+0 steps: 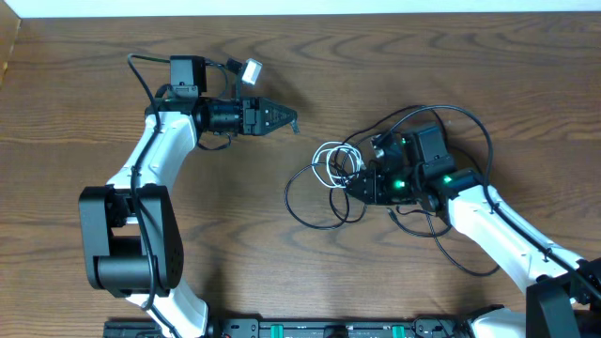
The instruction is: Untangle cables
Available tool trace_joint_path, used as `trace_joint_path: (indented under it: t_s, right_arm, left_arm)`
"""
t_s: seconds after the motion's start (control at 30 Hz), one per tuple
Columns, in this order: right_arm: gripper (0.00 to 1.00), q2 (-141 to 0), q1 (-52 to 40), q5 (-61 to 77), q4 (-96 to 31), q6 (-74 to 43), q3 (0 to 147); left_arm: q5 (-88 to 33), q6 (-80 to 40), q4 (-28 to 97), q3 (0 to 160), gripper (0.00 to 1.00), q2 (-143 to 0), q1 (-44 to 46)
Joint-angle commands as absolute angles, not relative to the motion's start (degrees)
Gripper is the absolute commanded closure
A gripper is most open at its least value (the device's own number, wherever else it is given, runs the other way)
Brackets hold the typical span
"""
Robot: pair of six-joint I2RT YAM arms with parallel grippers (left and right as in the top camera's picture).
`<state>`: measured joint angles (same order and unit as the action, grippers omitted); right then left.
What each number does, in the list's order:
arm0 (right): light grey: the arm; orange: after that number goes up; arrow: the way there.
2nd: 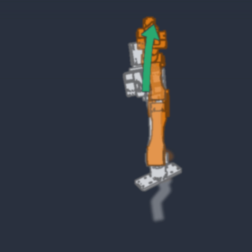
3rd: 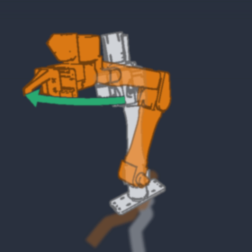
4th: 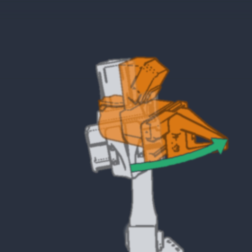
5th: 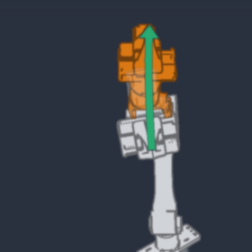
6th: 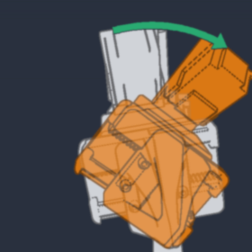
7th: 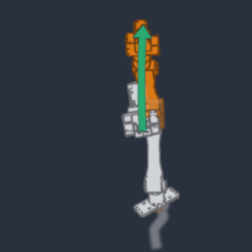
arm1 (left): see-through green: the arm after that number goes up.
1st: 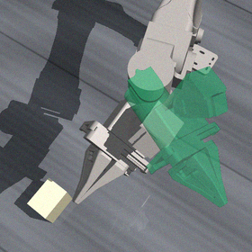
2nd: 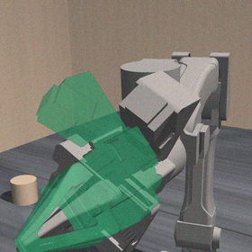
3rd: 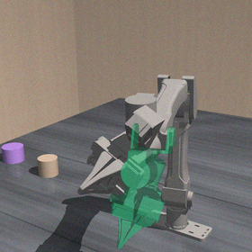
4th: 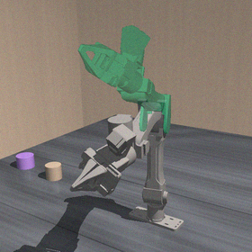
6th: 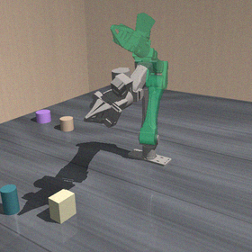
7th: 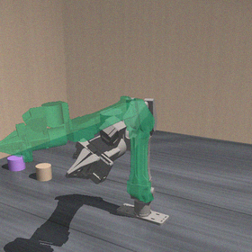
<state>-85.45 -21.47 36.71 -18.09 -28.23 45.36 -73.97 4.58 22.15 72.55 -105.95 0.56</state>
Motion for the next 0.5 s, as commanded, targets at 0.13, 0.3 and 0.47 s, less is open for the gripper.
trace_joint_path:
  t_s: [0.13, 0.3, 0.47]
  right_arm:
    - [0.99, -83.15, -21.63, 36.45, -17.56, -30.24, 46.87]
    - [0.99, -78.76, -21.45, 36.32, -21.23, -30.65, 53.04]
    - [0.99, -75.99, -18.92, 36.12, -28.42, -31.31, 65.65]
  left_arm:
    - [-69.76, 4.89, 23.31, 72.42, 0.18, -104.71, 0.47]
    - [-69.78, 4.91, 23.53, 72.42, 0.16, -104.71, 0.47]
    - [-69.76, 4.91, 23.55, 72.42, 0.16, -104.71, 0.47]
